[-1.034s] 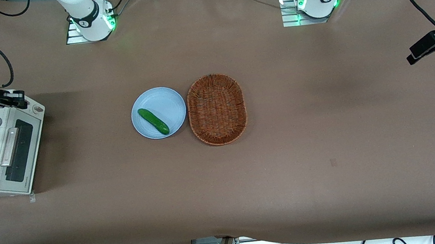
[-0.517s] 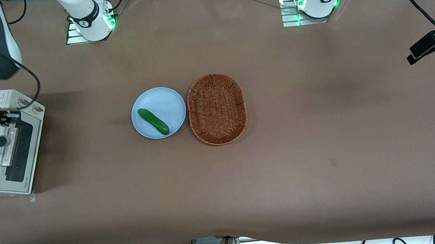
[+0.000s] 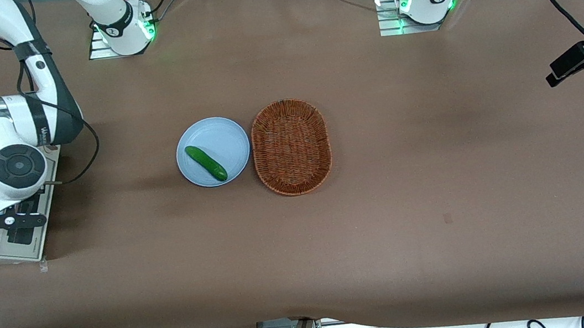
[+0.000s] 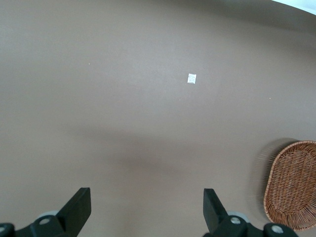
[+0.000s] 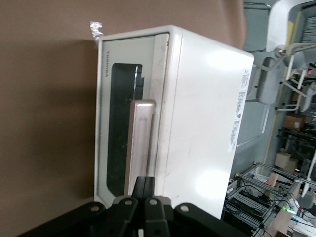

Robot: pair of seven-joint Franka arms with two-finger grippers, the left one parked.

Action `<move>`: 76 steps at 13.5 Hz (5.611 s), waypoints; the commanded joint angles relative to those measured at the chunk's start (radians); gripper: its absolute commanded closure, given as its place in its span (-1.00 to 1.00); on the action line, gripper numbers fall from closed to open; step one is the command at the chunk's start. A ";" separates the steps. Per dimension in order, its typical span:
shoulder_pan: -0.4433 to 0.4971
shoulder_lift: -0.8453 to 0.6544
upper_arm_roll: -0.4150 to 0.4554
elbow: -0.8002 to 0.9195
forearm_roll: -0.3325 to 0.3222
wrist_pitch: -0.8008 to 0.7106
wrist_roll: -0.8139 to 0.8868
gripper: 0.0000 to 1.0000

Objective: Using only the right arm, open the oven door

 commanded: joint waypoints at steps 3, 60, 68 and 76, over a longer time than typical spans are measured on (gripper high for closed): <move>-0.004 0.015 -0.029 -0.081 -0.071 0.117 0.102 1.00; -0.012 0.105 0.074 -0.123 0.546 0.238 0.074 1.00; -0.024 0.018 -0.014 0.285 0.874 -0.233 -0.378 -1.00; -0.035 -0.176 -0.069 0.302 0.847 -0.354 -0.374 -1.00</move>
